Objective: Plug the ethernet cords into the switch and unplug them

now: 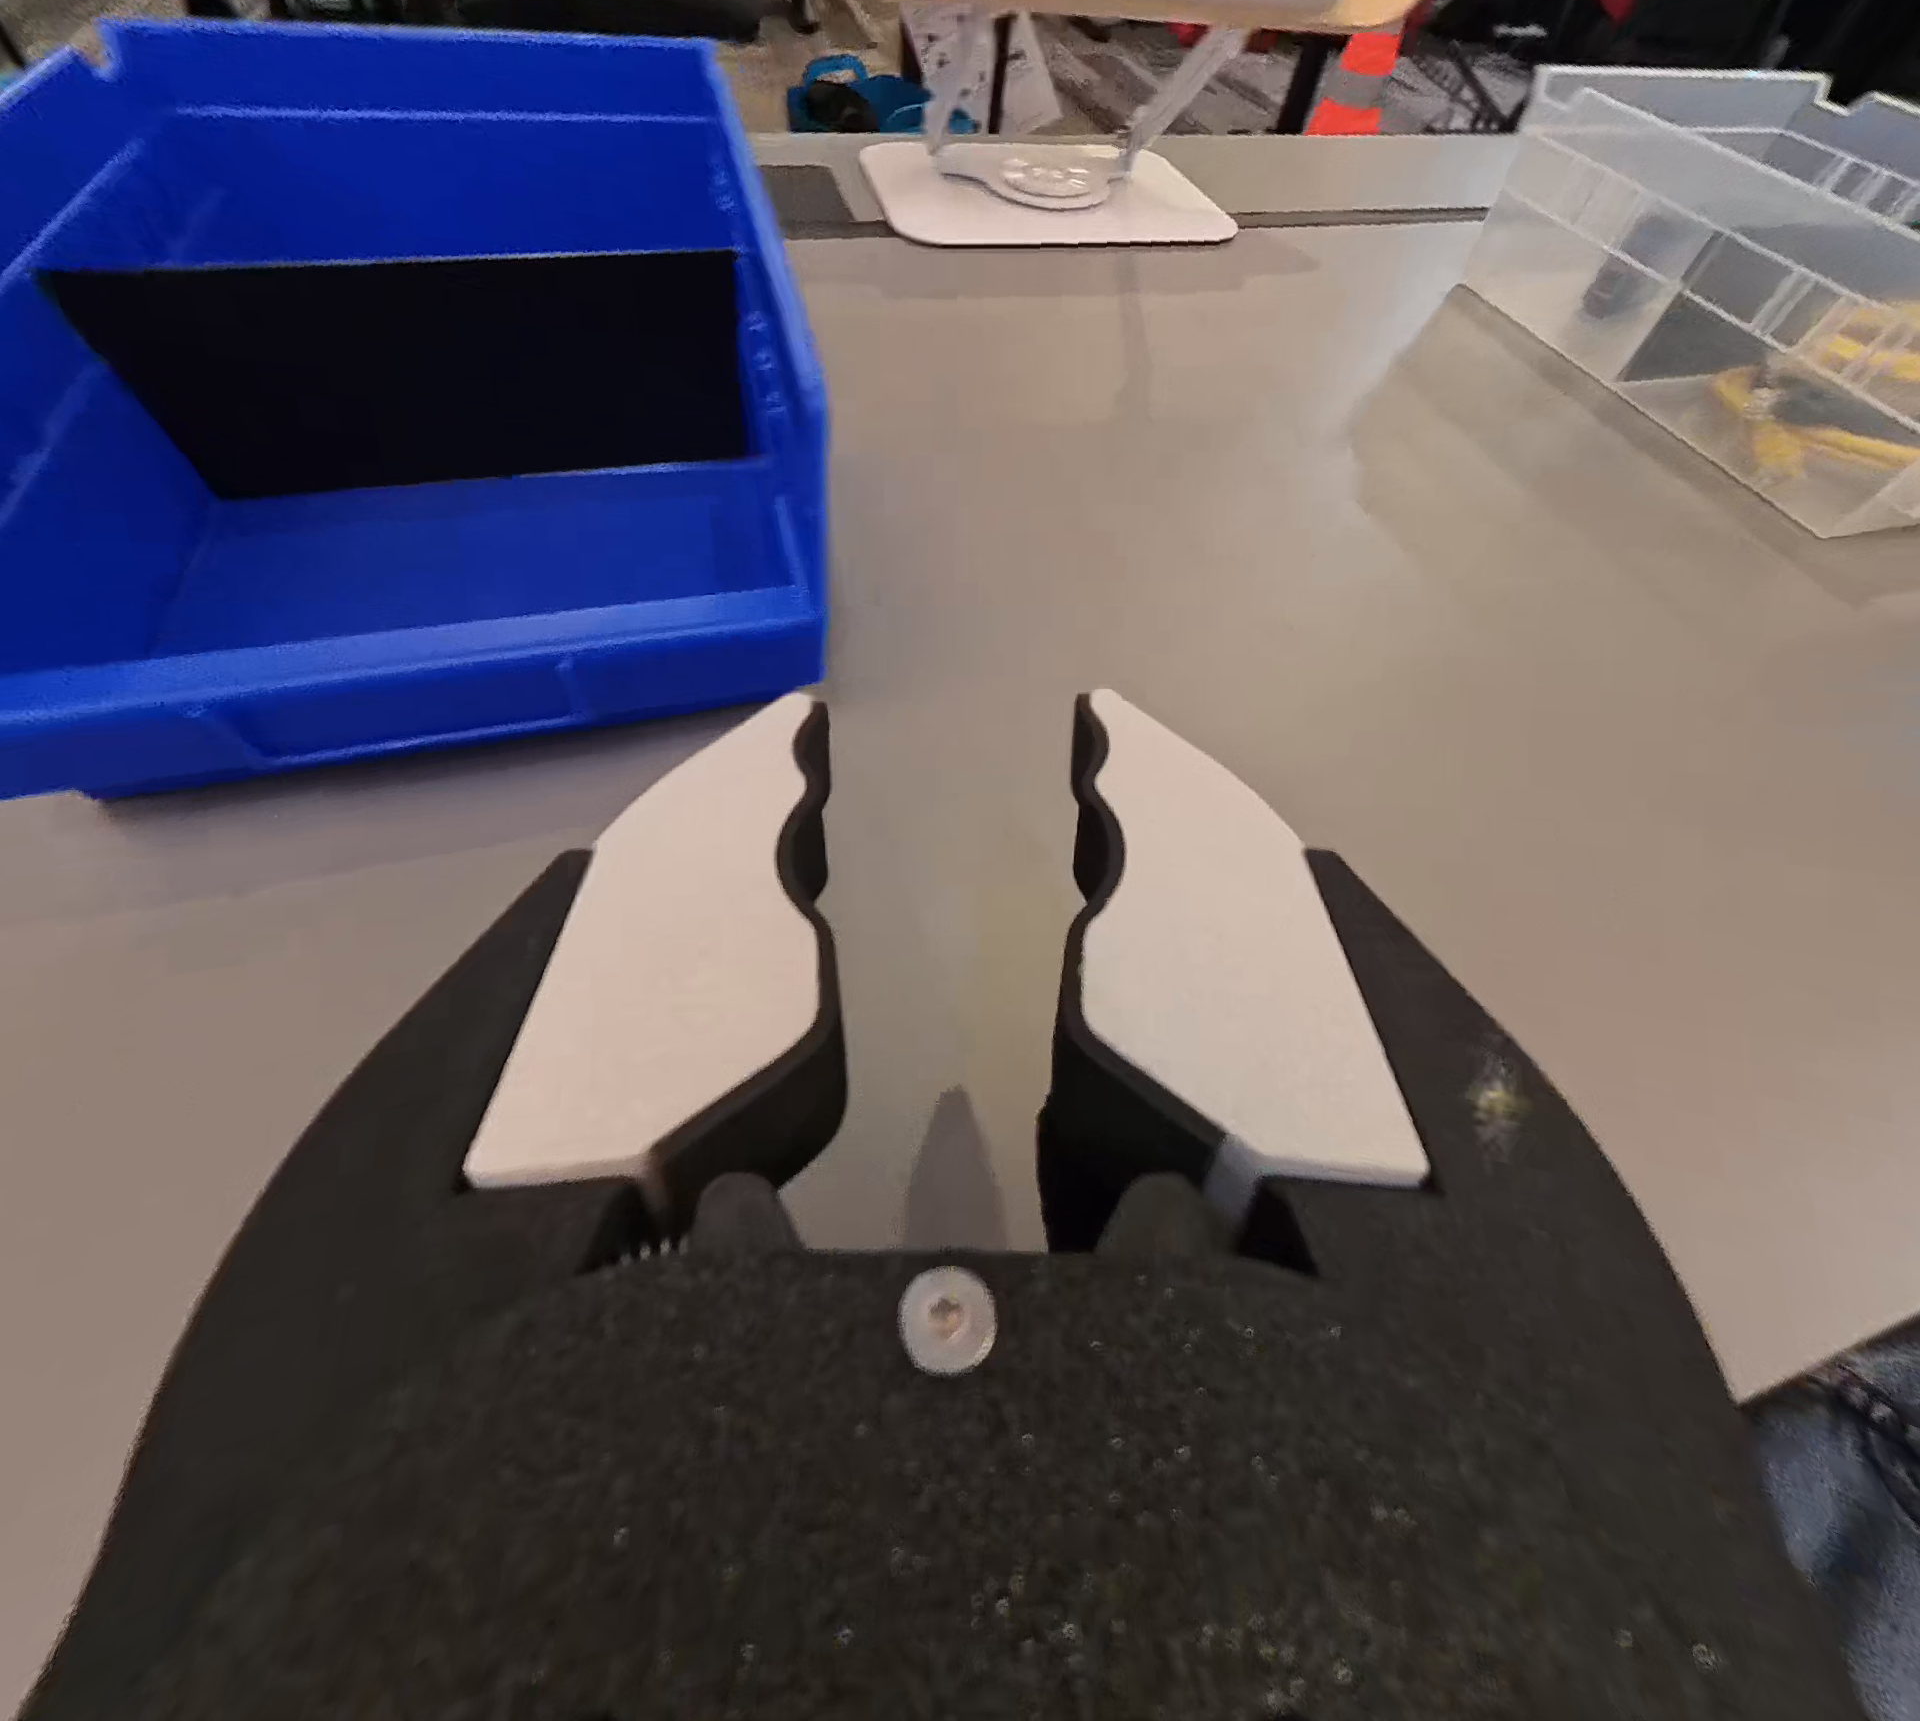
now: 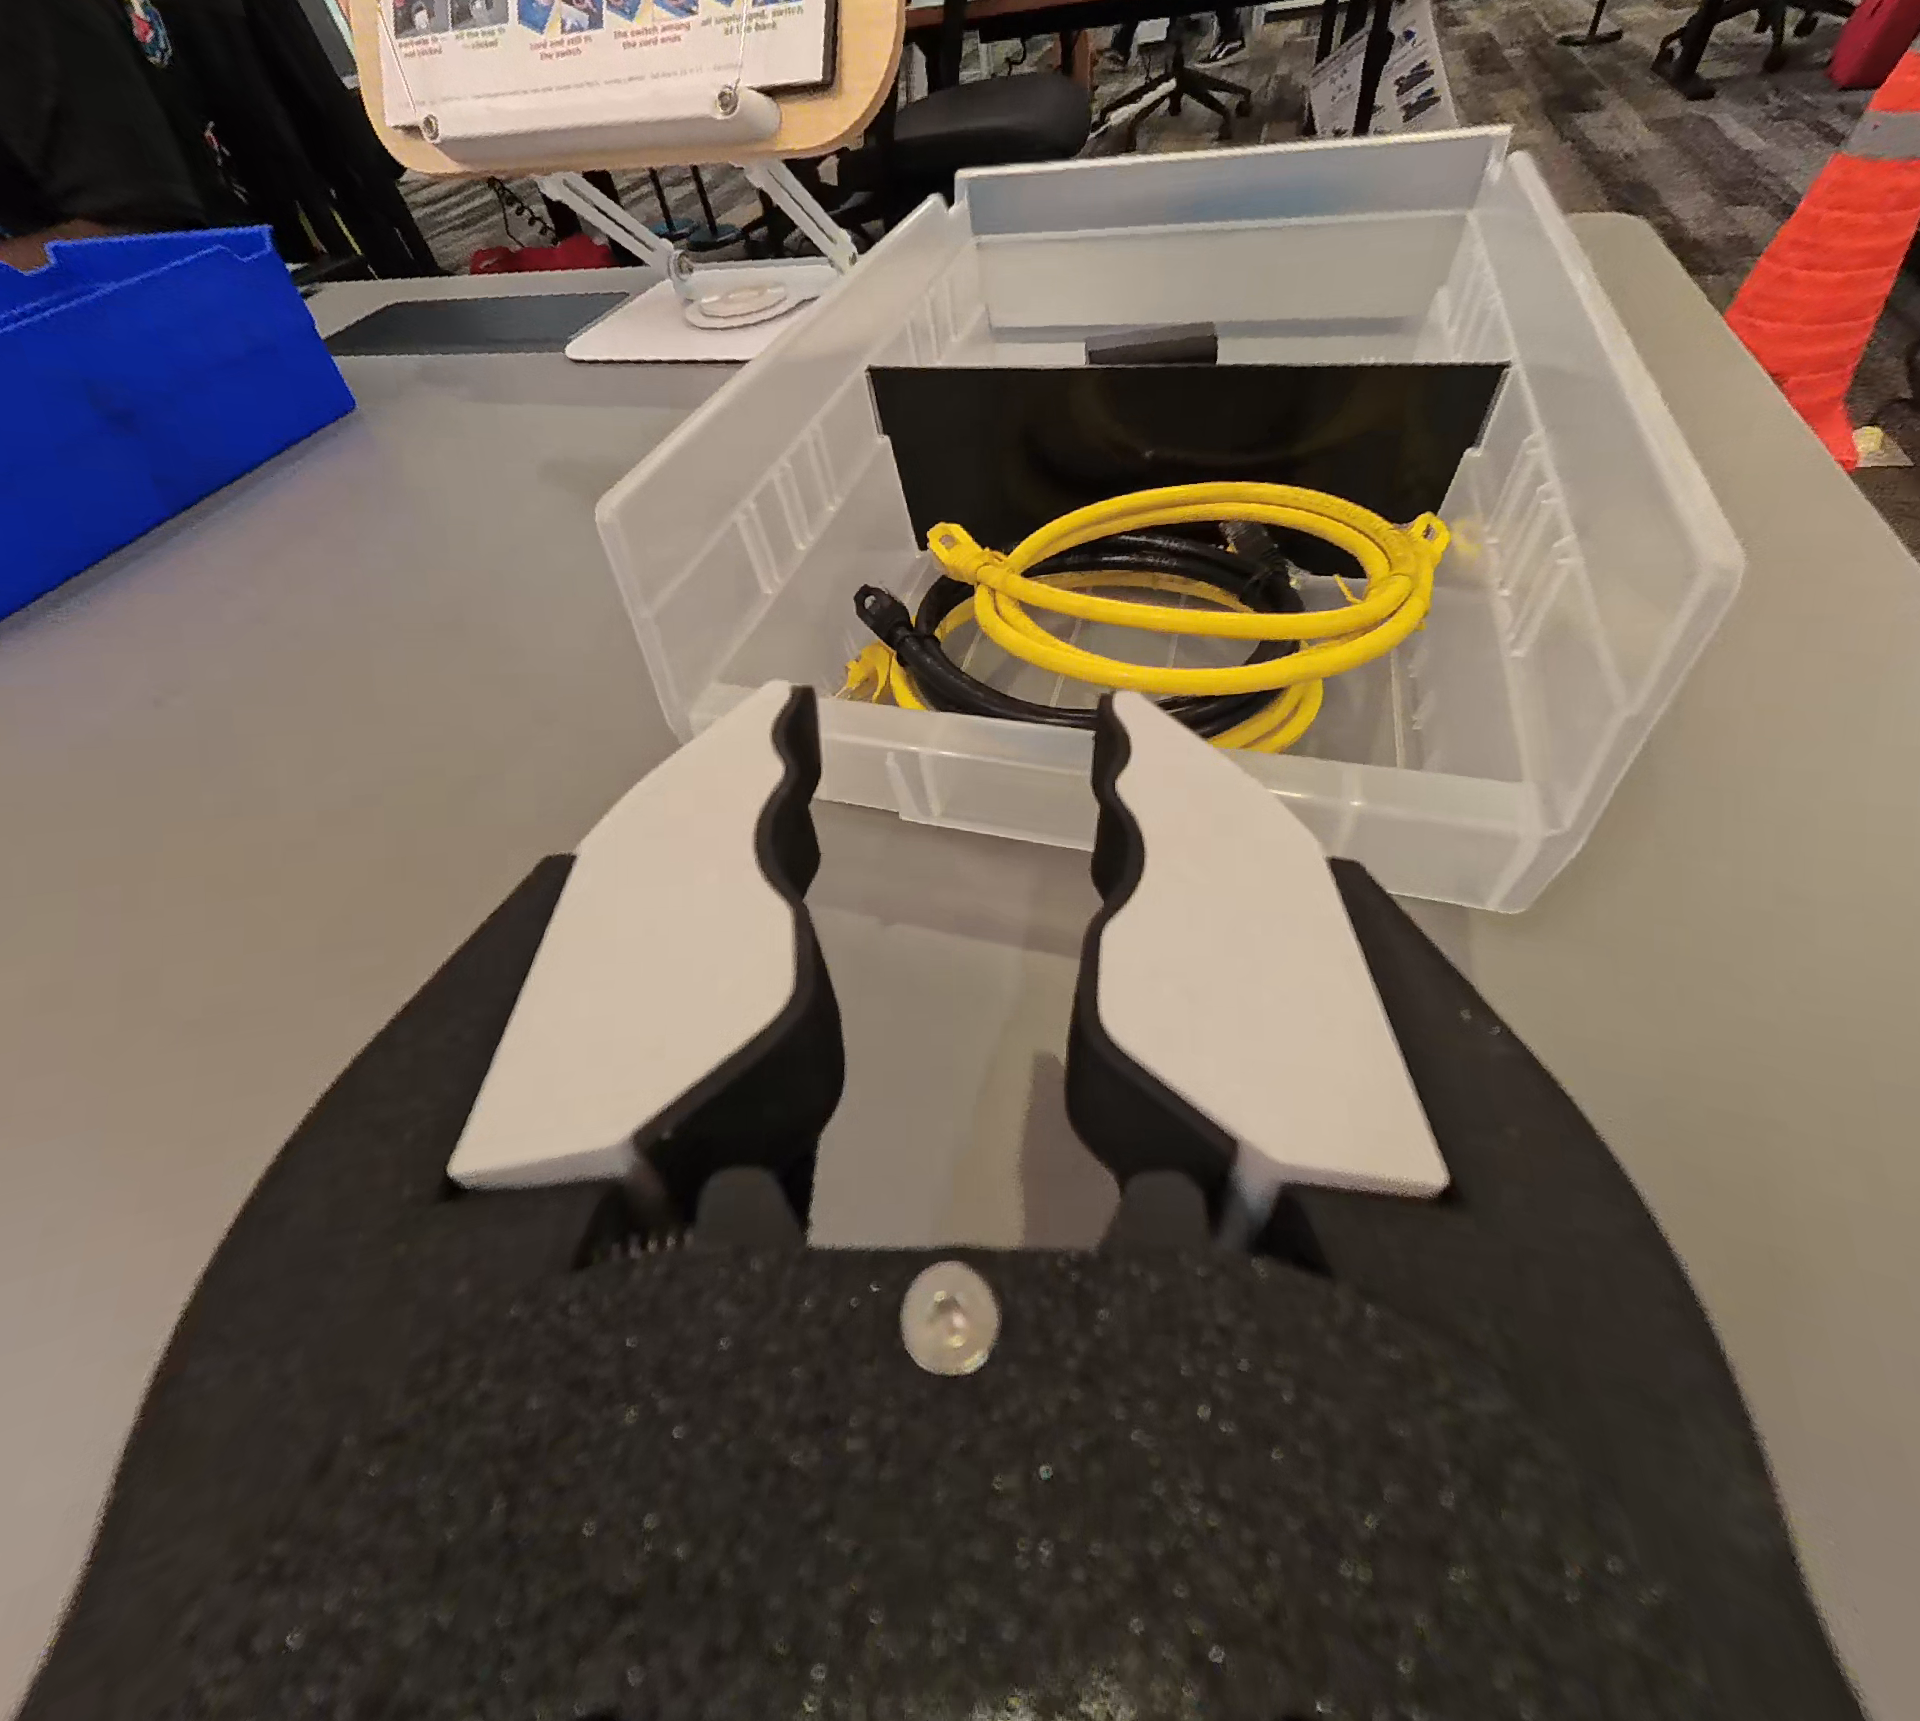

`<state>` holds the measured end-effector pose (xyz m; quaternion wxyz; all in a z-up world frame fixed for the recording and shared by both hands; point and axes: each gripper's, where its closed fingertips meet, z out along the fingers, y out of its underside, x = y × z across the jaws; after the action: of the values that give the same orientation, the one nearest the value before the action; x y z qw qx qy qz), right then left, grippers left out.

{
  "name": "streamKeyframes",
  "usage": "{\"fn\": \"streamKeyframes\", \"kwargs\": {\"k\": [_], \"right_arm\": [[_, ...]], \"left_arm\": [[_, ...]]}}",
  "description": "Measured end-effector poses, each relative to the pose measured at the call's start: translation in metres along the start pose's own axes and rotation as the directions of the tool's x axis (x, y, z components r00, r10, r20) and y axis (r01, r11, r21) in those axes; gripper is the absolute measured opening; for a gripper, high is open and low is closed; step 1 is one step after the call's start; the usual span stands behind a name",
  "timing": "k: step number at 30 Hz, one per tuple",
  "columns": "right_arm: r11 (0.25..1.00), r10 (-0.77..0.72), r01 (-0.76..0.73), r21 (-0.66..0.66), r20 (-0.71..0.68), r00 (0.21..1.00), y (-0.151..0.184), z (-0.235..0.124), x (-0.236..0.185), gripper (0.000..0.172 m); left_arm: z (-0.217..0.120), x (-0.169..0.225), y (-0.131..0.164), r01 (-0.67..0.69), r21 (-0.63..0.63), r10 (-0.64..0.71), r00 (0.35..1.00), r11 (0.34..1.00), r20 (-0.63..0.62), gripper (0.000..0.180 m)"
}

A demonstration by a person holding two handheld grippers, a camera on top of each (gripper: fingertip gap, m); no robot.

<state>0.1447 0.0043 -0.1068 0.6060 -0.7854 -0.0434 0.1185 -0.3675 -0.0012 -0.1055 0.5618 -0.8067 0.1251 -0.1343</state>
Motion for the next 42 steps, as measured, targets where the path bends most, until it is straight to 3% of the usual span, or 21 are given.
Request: {"fn": "streamKeyframes", "kwargs": {"k": [5, 8, 10, 16, 21, 28, 30, 32, 34, 37, 42], "right_arm": [[1.0, 0.011, -0.01, 0.016, -0.034, 0.999, -0.003, -0.004, 0.012, 0.05], [0.999, 0.041, -0.039, 0.038, -0.038, 0.998, -0.007, -0.008, 0.018, 0.05], [0.998, 0.05, -0.048, 0.037, -0.055, 0.997, -0.005, -0.01, 0.024, 0.05], [0.993, 0.091, -0.079, 0.083, -0.146, 0.985, -0.012, -0.024, 0.054, 0.052], [0.992, 0.107, -0.089, 0.088, -0.221, 0.969, -0.015, -0.03, 0.079, 0.056], [0.995, 0.103, -0.1, 0.024, -0.25, 0.963, -0.009, -0.004, 0.093, 0.061], [0.995, 0.094, -0.099, -0.005, -0.263, 0.96, -0.01, 0.009, 0.097, 0.061], [0.996, 0.072, -0.084, -0.027, -0.309, 0.948, -0.008, 0.019, 0.103, 0.059], [0.998, 0.028, -0.049, -0.049, -0.352, 0.936, -0.007, 0.021, 0.11, 0.045], [0.997, 0.046, -0.069, -0.042, -0.404, 0.914, -0.006, 0.022, 0.117, 0.009], [0.998, 0.065, -0.068, 0.004, -0.367, 0.928, -0.024, 0.015, 0.091, 0.003]], "left_arm": [[0.014, 0.087, -0.008, -0.074, 0.003, 0.074, 0.988, 0.997, -0.139, 0.055], [0.028, 0.149, -0.009, -0.214, -0.04, 0.201, 0.955, 0.976, -0.218, 0.056], [0.037, 0.189, -0.016, -0.257, -0.004, 0.247, 0.933, 0.966, -0.26, 0.053], [0.083, 0.319, -0.021, -0.197, -0.004, 0.177, 0.891, 0.98, -0.419, 0.058], [0.14, 0.389, -0.007, -0.193, -0.055, 0.156, 0.907, 0.98, -0.392, 0.064], [0.22, 0.391, -0.023, -0.106, -0.106, 0.087, 0.981, 0.989, -0.175, 0.056], [0.232, 0.384, -0.026, -0.084, -0.13, 0.066, 0.988, 0.988, -0.137, 0.045], [0.235, 0.383, -0.026, -0.037, -0.152, 0.013, 0.988, 0.988, -0.151, 0.019], [0.236, 0.382, -0.026, -0.047, -0.153, 0.023, 0.988, 0.987, -0.155, 0.018], [0.237, 0.37, -0.027, -0.125, -0.152, 0.114, 0.99, 0.98, -0.077, 0.011], [0.217, 0.353, -0.034, -0.076, -0.128, 0.06, 0.99, 0.989, -0.131, 0.01]]}}
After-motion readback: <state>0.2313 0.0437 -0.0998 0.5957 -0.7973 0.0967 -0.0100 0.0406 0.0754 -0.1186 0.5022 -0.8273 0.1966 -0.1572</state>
